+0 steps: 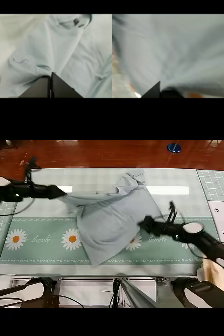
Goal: Fold the shirts.
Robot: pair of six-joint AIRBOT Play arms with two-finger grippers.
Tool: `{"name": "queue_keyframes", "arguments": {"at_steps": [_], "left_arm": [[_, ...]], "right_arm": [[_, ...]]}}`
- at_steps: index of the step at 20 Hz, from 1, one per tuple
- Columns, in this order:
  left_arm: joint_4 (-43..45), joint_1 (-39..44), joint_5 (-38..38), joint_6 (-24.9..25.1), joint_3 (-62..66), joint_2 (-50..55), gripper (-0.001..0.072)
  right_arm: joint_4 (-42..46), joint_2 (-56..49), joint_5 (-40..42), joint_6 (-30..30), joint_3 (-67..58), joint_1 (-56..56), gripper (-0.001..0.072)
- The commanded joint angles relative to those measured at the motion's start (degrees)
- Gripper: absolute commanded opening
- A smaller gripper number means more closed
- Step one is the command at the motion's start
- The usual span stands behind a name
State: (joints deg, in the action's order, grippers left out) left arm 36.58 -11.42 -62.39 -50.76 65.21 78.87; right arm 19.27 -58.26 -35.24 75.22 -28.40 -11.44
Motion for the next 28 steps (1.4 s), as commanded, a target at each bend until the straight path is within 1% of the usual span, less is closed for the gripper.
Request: {"name": "queue_keyframes", "arguments": {"at_steps": [1, 3, 6, 8, 9, 10, 12, 13, 15, 17, 18, 19, 21, 22, 24, 26, 27, 28], "left_arm": [[-9.4, -5.6, 0.2, 0.2, 7.1, -3.7, 0.0021], [-16.5, -9.9, 0.3, 0.0, 14.1, -6.8, 0.0021], [-26.6, -15.5, 0.3, 0.0, 25.7, -11.8, 0.0021], [-28.0, -17.9, 0.4, -0.5, 33.0, -15.7, 0.0020], [-28.0, -18.8, 0.7, -1.6, 35.9, -17.9, 0.0020], [-28.0, -19.8, 0.9, -2.1, 38.7, -20.3, 0.0020], [-27.0, -22.5, 0.9, -2.4, 43.1, -25.4, 0.0020], [-25.1, -24.0, 1.0, -3.0, 44.9, -28.3, 0.0020], [-17.9, -26.2, 0.9, -8.2, 46.9, -33.6, 0.0020], [-9.4, -26.0, 0.3, -12.9, 47.0, -38.1, 0.0020], [-6.1, -25.5, -1.2, -15.5, 47.0, -39.6, 0.0020], [-4.5, -24.7, -4.1, -17.9, 47.0, -40.6, 0.0020], [-4.2, -22.8, -12.0, -20.7, 47.0, -40.9, 0.0020], [-2.4, -21.9, -15.7, -22.1, 46.9, -40.9, 0.0020], [7.8, -19.3, -23.4, -26.2, 45.7, -40.9, 0.0020], [16.5, -14.6, -30.9, -27.4, 42.0, -40.9, 0.0020], [19.0, -12.3, -34.1, -27.4, 38.6, -40.8, 0.0019], [19.9, -10.7, -35.8, -27.4, 34.5, -40.9, 0.0019]], "right_arm": [[-2.8, 9.4, 0.9, -3.8, -11.1, 1.1, 0.0026], [-2.1, 15.0, 3.1, -3.7, -20.8, 5.1, 0.0026], [-2.0, 18.6, 4.2, -2.2, -34.9, 13.4, 0.0026], [-1.9, 18.9, 3.5, -0.7, -43.7, 18.9, 0.0026], [-1.3, 18.9, 2.8, 0.5, -47.4, 21.3, 0.0026], [-0.3, 18.9, 1.5, 2.7, -50.8, 23.8, 0.0026], [1.9, 18.9, -3.6, 7.6, -56.1, 28.3, 0.0026], [2.8, 18.9, -7.1, 9.8, -58.1, 30.2, 0.0026], [5.6, 18.9, -16.0, 13.6, -61.8, 33.4, 0.0026], [8.5, 18.9, -25.2, 17.4, -64.5, 35.4, 0.0026], [9.9, 18.9, -29.1, 18.5, -65.5, 35.8, 0.0026], [11.7, 18.9, -32.7, 19.3, -66.1, 35.9, 0.0026], [15.5, 18.9, -40.5, 20.7, -66.2, 35.9, 0.0026], [18.1, 18.9, -45.0, 20.8, -66.2, 35.9, 0.0026], [28.3, 18.9, -54.9, 20.2, -66.2, 35.9, 0.0026], [41.8, 18.8, -63.6, 16.7, -66.0, 35.9, 0.0026], [44.6, 18.8, -66.3, 15.5, -64.8, 35.9, 0.0026], [44.5, 18.8, -68.8, 15.0, -62.9, 35.9, 0.0026]]}}
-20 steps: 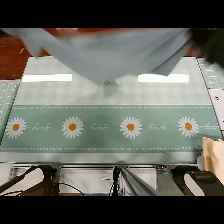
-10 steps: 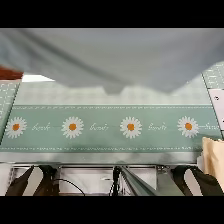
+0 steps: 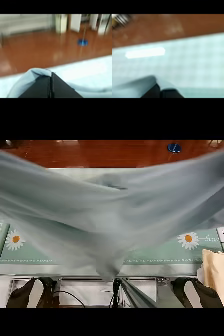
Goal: Fold the shirts.
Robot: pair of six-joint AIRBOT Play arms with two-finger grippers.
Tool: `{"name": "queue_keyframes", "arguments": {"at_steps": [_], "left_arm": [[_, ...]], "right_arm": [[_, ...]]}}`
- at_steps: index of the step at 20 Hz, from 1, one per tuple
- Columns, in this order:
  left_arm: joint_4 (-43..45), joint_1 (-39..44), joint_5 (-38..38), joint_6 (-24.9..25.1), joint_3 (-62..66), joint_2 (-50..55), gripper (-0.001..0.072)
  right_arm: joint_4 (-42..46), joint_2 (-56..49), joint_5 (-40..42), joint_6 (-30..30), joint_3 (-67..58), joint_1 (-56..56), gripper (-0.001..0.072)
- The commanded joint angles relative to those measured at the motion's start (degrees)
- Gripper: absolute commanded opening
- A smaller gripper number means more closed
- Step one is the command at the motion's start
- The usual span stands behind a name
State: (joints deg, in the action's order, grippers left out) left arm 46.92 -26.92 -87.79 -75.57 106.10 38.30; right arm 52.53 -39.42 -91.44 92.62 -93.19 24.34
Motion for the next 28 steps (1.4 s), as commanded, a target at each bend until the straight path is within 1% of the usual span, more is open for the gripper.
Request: {"name": "queue_keyframes", "arguments": {"at_steps": [1, 2, 3, 4, 6, 8, 9, 10, 11, 13, 14, 16, 18, 20, 24, 26, 27, 28], "left_arm": [[9.6, 6.0, -10.9, -2.5, -11.6, -0.4, 0.0019], [9.5, 7.0, -10.6, -2.3, -16.9, -0.4, 0.0019], [9.5, 8.2, -8.7, -1.1, -22.9, -0.3, 0.0019], [9.5, 9.4, -5.0, -0.1, -28.6, -0.4, 0.0018], [9.5, 12.3, 6.7, 0.6, -39.6, 0.2, 0.0019], [9.5, 16.0, 19.8, 0.5, -47.5, 2.8, 0.0019], [9.4, 18.3, 25.7, 0.5, -49.6, 5.2, 0.0019], [9.5, 20.4, 30.4, 1.1, -50.3, 8.0, 0.0019], [9.4, 22.4, 35.4, 3.1, -50.3, 11.4, 0.0019], [9.5, 25.2, 46.4, 6.0, -50.3, 17.3, 0.0020], [9.4, 25.9, 51.2, 6.1, -50.3, 19.9, 0.0020], [9.4, 26.6, 58.2, 6.1, -50.3, 25.6, 0.0020], [9.4, 26.6, 59.7, 6.1, -50.3, 30.4, 0.0020], [9.0, 26.6, 58.6, 5.9, -50.3, 35.1, 0.0021], [6.8, 26.6, 57.1, 5.9, -50.3, 40.8, 0.0022], [6.6, 26.6, 57.1, 5.9, -50.3, 41.8, 0.0025], [6.6, 26.6, 57.1, 5.9, -50.3, 41.9, 0.0103], [6.6, 26.4, 56.1, 5.9, -50.1, 41.7, 0.0357]], "right_arm": [[9.0, 0.0, -13.8, -2.4, 4.8, 0.1, 0.0026], [6.1, 0.1, -13.7, -2.2, 8.3, 0.1, 0.0026], [3.4, 0.1, -12.5, -2.1, 12.4, 0.0, 0.0026], [2.8, 0.1, -9.7, -2.2, 16.5, -1.1, 0.0026], [4.1, -0.4, -1.0, -2.3, 25.5, -5.9, 0.0026], [5.7, -3.2, 11.1, -2.7, 33.4, -12.7, 0.0026], [6.7, -6.0, 18.7, -4.0, 36.2, -16.0, 0.0026], [7.8, -9.5, 25.7, -5.5, 37.3, -18.2, 0.0026], [8.3, -13.7, 32.9, -6.4, 37.3, -19.4, 0.0026], [6.0, -20.9, 46.8, -6.5, 37.3, -19.4, 0.0026], [4.3, -24.0, 52.5, -6.4, 37.3, -19.4, 0.0026], [-0.9, -29.8, 60.3, -6.2, 37.3, -19.5, 0.0026], [-5.4, -34.7, 63.2, -6.3, 37.3, -19.5, 0.0026], [-7.2, -39.1, 63.3, -6.2, 37.3, -19.5, 0.0026], [-7.2, -44.5, 63.2, -6.4, 37.3, -19.5, 0.0027], [-7.0, -45.0, 63.3, -8.0, 37.3, -19.5, 0.0027], [-7.1, -44.9, 63.1, -9.1, 37.3, -19.5, 0.0027], [-7.1, -44.3, 62.7, -9.9, 37.3, -19.5, 0.0027]]}}
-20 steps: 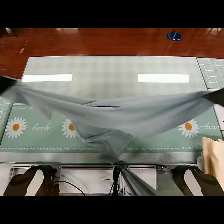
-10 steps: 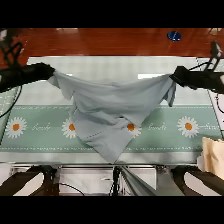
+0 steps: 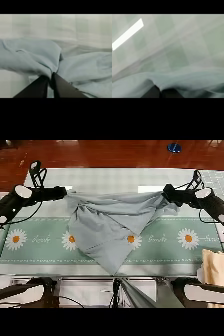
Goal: Fold the shirts.
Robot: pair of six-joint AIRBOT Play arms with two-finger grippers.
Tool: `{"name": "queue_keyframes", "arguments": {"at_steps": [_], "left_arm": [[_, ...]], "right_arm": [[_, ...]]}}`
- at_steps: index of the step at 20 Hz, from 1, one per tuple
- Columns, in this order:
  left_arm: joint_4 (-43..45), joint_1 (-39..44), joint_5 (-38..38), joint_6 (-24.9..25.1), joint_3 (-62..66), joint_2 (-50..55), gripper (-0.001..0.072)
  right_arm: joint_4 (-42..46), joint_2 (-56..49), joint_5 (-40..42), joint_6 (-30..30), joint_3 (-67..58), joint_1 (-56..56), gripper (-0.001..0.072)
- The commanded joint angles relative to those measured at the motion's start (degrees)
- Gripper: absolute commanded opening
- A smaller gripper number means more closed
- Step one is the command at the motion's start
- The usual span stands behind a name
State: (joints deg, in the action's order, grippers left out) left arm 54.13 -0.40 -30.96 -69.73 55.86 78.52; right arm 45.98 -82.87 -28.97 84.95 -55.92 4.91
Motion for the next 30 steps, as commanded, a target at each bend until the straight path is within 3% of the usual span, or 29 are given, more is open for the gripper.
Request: {"name": "queue_keyframes", "arguments": {"at_steps": [1, 2, 4, 6, 7, 12, 13, 16, 19, 23, 30], "left_arm": [[-0.5, -0.9, -3.9, 0.0, 1.0, 1.2, 0.0595], [-0.4, -2.4, -10.6, 0.1, 2.8, 0.9, 0.0642], [-0.1, -6.9, -29.9, -0.1, 7.6, 0.5, 0.0641], [-0.7, -11.0, -47.9, -4.9, 9.3, -0.9, 0.0642], [-3.1, -12.4, -50.8, -6.2, 7.5, -3.3, 0.0642], [-9.4, -13.4, -48.8, -6.7, -15.3, -23.7, 0.0643], [-12.0, -12.7, -48.3, -6.7, -21.4, -27.5, 0.0677], [-21.4, -8.9, -40.2, -7.0, -36.9, -34.6, 0.0684], [-22.9, -3.0, -31.1, -7.8, -43.6, -33.9, 0.0682], [-22.9, 4.7, -22.5, -9.1, -43.6, -27.8, 0.0682], [-25.2, 9.7, -13.9, -9.0, -43.1, -15.1, 0.0676]], "right_arm": [[-0.5, 0.0, 0.2, -2.7, 0.0, 0.0, 0.0027], [-0.5, 1.1, 0.7, -3.2, 0.0, 0.0, 0.0027], [-0.4, 3.7, 1.9, -3.2, 0.0, 0.0, 0.0028], [-0.4, 6.1, 2.7, -3.6, 0.0, 0.2, 0.0027], [0.0, 7.2, 2.9, -4.3, 0.0, 0.4, 0.0027], [2.6, 9.2, 2.8, -4.3, 0.0, 0.4, 0.0028], [2.6, 9.2, 2.8, -4.3, 0.0, 0.4, 0.0028], [2.6, 9.2, 2.8, -4.3, 0.0, 0.4, 0.0028], [2.6, 9.2, 2.0, -4.3, 0.0, 0.4, 0.0028], [2.6, 9.2, 1.8, -4.2, 0.0, 0.4, 0.0028], [2.6, 9.2, -0.1, -4.3, 0.0, 0.4, 0.0028]]}}
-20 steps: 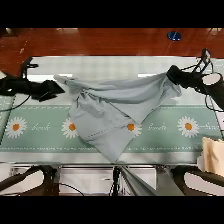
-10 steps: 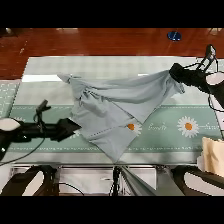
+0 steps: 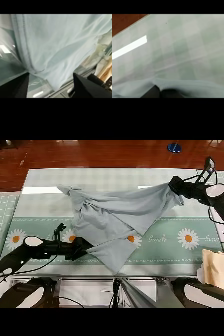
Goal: Fold the shirts.
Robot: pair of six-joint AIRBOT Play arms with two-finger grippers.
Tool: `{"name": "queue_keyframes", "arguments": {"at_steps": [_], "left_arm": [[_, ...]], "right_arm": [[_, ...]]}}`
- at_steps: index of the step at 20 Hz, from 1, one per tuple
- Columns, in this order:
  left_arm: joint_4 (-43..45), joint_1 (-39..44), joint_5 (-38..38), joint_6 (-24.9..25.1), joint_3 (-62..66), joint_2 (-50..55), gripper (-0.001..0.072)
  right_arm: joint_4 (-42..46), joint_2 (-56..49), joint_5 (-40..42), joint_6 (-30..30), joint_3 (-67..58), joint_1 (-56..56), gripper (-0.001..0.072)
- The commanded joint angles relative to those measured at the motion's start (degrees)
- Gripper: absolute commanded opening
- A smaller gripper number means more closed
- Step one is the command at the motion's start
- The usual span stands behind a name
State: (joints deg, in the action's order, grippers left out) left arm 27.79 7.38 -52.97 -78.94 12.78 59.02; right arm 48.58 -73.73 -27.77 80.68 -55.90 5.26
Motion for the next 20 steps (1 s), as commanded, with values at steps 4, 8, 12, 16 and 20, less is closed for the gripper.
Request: {"name": "queue_keyframes", "arguments": {"at_steps": [4, 8, 12, 16, 20], "left_arm": [[0.8, 3.8, 12.0, 0.2, 3.2, 8.2, 0.0198], [0.9, 3.7, 11.6, 2.8, 5.0, 8.8, 0.0023], [0.9, 3.7, 9.7, 6.0, 5.3, 8.3, 0.0020], [0.9, 3.7, 7.6, 7.4, 5.3, 5.6, 0.0018], [0.9, 3.7, 7.4, 7.3, 5.3, 1.0, 0.0018]], "right_arm": [[0.0, 0.0, -2.8, 0.0, 0.0, 0.0, 0.0028], [-0.1, 0.7, -2.7, 0.0, 0.0, 0.0, 0.0028], [0.0, 2.7, -2.2, 0.0, 0.0, 0.0, 0.0028], [-0.3, 3.4, -2.4, 0.0, 0.0, 0.0, 0.0050], [1.1, 8.3, -2.8, 0.0, 0.0, 0.4, 0.0377]]}}
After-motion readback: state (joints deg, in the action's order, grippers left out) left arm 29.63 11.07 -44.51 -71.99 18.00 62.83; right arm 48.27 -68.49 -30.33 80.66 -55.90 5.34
